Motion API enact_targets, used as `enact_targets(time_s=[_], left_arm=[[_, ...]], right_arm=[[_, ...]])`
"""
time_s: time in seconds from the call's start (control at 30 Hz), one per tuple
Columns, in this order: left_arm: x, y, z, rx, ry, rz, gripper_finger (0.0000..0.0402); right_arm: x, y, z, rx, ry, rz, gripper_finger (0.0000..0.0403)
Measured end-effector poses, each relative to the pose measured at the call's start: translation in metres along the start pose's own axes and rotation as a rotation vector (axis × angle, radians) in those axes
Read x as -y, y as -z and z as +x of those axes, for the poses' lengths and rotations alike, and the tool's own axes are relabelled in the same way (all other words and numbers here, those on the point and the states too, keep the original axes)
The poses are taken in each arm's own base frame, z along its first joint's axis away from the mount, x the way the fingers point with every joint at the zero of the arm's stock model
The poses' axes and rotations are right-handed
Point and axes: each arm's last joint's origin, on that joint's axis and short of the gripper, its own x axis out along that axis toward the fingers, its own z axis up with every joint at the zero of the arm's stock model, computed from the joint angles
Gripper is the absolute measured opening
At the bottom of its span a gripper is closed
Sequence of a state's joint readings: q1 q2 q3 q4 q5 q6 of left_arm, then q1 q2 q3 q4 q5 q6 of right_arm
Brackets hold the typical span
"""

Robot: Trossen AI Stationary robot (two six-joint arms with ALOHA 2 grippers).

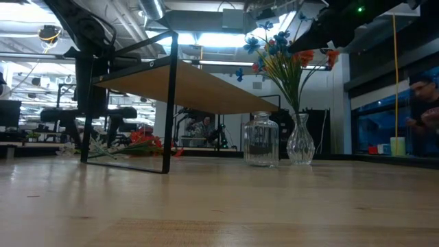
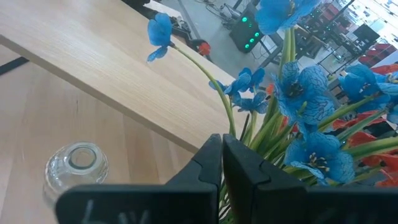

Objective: Pick and place flowers into a vace then onto a shelf
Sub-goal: Put the white flowers into the left transparent vase

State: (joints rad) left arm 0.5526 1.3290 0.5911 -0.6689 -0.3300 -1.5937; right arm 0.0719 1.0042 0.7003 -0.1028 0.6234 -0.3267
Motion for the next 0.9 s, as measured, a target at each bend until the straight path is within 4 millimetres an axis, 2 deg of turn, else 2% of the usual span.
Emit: enact_targets(time_s=[0.37, 0.63, 0.9], left_arm=[[0.001, 0.006, 0.015, -0.025, -0.086, 0.031, 0.0260], [0.001, 0.007, 0.017, -0.027, -0.102, 0.058, 0.0258], [0.000, 0.007, 0.018, -0.018, -0.110, 0.077, 0.0209]], right_arm=[[0.000, 0.000, 0.000, 0.000, 0.000, -0.001, 0.0019], [0.000, 0.000, 0.000, 0.000, 0.000, -0.010, 0.0019], [0.000, 0.000, 0.000, 0.001, 0.000, -0.009, 0.0019]])
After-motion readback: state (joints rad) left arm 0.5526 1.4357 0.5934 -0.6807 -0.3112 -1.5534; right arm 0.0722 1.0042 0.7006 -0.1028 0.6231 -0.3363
